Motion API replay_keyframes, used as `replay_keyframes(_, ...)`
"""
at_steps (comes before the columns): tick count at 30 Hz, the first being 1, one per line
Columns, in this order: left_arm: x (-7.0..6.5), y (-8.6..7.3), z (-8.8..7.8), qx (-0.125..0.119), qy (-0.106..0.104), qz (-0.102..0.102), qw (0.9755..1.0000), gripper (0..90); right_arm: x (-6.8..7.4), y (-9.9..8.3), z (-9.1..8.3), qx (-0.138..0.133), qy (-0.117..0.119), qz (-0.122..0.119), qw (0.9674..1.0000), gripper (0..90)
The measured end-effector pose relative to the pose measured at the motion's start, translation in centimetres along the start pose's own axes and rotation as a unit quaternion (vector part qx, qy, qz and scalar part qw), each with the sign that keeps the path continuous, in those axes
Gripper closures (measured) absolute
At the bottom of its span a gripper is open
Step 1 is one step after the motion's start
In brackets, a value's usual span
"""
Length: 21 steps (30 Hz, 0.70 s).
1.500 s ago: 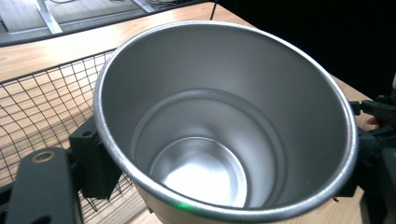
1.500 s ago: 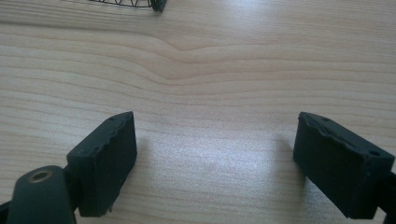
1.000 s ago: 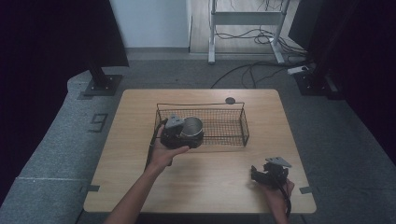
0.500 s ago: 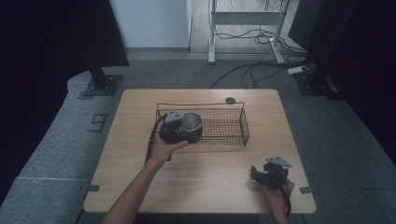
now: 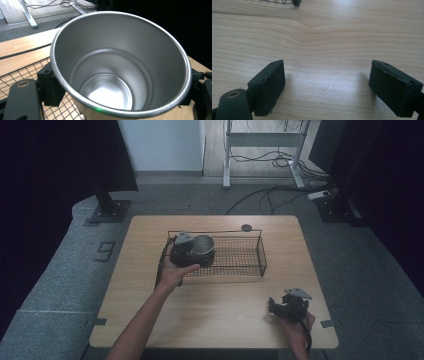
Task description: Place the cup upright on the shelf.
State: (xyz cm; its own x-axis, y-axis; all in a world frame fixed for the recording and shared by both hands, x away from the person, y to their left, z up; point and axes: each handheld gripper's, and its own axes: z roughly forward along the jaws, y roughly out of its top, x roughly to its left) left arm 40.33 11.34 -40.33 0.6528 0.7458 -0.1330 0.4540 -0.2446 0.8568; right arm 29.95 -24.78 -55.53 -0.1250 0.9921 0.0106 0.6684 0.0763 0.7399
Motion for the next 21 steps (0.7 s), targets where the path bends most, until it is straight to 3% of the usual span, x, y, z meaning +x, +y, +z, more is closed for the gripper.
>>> replay_keyframes(21, 1.1, 1.1, 1.9, 0.011, 0.004, 0.000, 0.9999, 18.0, 0.0, 0.0, 0.0, 0.001, 0.000, 0.001, 1.0000, 13.4)
